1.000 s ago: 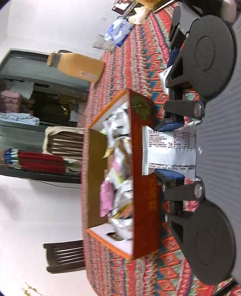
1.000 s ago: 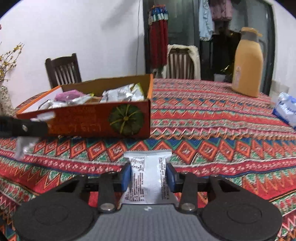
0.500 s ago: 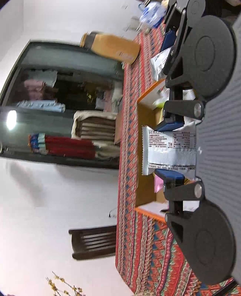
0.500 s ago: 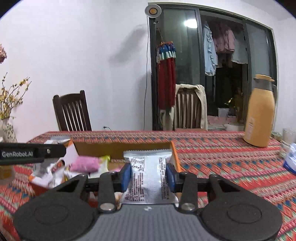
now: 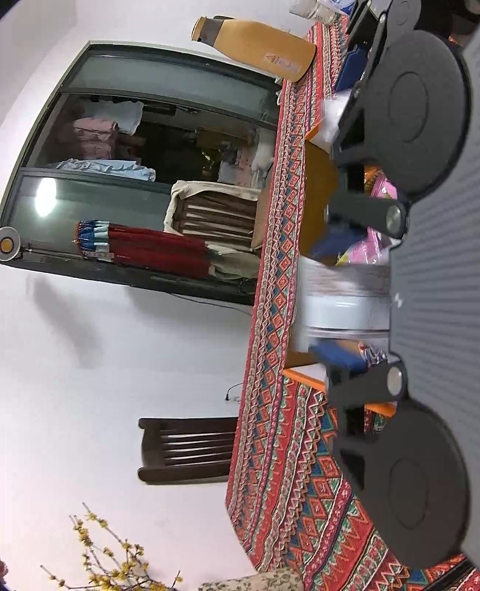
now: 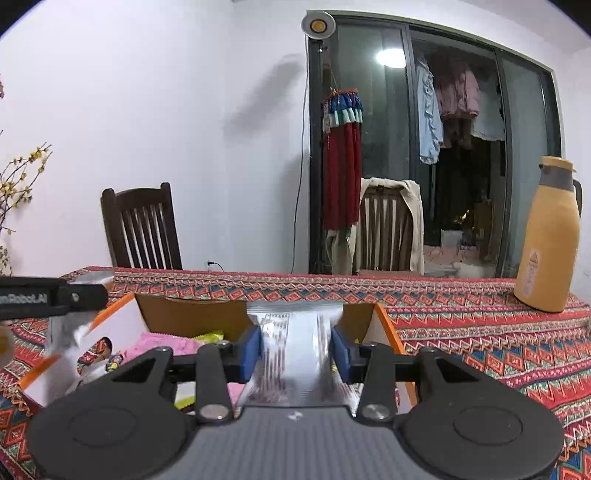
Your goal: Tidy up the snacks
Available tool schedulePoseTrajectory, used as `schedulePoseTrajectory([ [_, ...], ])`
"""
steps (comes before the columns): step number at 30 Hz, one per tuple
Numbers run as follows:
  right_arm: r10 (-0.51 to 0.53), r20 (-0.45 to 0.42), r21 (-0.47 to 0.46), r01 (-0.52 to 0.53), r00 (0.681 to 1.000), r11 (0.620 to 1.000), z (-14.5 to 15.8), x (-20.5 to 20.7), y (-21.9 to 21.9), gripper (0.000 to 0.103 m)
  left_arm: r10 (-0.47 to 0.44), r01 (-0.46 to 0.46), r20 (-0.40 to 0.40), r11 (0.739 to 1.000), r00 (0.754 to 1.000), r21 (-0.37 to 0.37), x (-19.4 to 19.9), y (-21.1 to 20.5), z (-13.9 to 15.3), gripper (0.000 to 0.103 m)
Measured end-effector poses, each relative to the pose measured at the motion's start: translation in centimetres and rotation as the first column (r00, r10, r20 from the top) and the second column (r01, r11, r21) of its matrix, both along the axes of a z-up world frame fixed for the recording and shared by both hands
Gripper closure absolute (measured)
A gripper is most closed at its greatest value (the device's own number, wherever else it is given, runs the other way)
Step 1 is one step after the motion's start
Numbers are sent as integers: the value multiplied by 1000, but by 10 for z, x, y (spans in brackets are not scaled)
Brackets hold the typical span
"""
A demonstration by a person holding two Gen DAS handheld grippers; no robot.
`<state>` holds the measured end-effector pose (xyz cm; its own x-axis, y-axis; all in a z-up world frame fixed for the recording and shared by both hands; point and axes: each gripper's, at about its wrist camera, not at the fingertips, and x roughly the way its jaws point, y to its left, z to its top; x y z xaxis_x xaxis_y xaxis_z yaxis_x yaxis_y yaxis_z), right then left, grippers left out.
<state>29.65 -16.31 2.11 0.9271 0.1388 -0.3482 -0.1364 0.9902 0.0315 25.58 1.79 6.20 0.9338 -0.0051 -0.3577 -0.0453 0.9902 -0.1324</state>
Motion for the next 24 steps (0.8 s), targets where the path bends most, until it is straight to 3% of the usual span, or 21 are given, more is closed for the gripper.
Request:
schedulePoseTrajectory([
  [1,-6,-5,6,6,1000,1000,-1,0,-2,35,17,-17,16,1000,1000,5,-3,-1,1,8],
  [2,-13,-3,12,13,1000,1000,0,-2,-5,26,35,-36,42,999,999,11,-8,-2,2,0],
  [4,-27,13,24,27,1000,999,2,-6,-10,2,38,-39,71,999,997,20,-15,-4,7,0],
  [5,-38,27,32,37,999,999,4,-10,-12,0,37,-39,76,999,996,19,-19,-5,9,0],
  [15,-39,69,56,35,997,998,32,-67,-25,0,-65,59,128,997,990,49,-80,-14,37,0],
  [19,-3,65,30,1,998,1000,31,-106,-27,0,-103,97,109,994,989,57,-111,-5,30,0],
  [24,19,17,22,-20,1000,1000,21,-142,-26,0,-61,57,65,997,996,48,-139,14,12,0],
])
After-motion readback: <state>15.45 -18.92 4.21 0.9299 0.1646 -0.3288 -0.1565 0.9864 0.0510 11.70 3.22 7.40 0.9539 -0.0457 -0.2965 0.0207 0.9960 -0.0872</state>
